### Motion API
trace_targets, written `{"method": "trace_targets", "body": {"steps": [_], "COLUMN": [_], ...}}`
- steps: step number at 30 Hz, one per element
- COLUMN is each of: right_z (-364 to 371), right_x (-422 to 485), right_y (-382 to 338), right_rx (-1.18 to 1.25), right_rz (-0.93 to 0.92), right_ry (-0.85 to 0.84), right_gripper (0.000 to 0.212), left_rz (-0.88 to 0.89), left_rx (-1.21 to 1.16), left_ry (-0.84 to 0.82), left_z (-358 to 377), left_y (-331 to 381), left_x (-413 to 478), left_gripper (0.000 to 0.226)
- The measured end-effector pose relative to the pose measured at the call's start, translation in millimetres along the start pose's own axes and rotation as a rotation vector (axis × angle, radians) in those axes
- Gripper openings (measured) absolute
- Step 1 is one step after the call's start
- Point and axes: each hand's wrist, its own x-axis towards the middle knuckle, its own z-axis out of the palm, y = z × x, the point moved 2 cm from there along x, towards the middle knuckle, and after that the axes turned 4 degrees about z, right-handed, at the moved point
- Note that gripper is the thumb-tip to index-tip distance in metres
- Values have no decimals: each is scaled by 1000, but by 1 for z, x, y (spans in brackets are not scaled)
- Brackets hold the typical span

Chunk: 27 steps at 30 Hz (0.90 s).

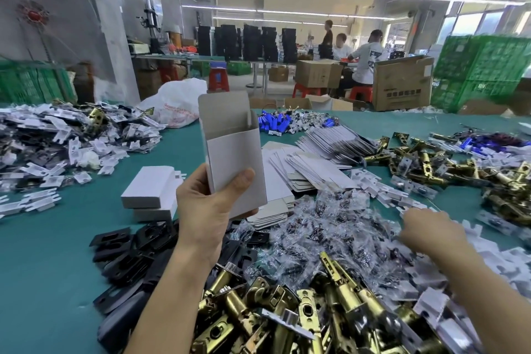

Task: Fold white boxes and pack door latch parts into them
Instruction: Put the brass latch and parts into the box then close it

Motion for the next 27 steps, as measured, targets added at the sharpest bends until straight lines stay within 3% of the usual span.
{"method": "trace_targets", "body": {"steps": [5, 13, 24, 27], "right_z": [11, 15, 2, -14], "right_x": [2, 12, 14, 8], "right_y": [4, 8, 5, -6], "right_rx": [-60, 76, 191, 232], "right_rz": [-23, -114, -119, -131], "right_ry": [26, 91, 156, 282], "right_gripper": [29, 16, 9, 23], "left_rz": [-38, -110, -71, -97], "left_rx": [22, -2, -69, -35], "left_ry": [-103, -235, -262, -245], "left_z": [3, 3, 2, 2], "left_y": [-1, -2, -4, -7], "left_x": [-3, -5, -5, -5], "left_gripper": [35, 46, 38, 41]}}
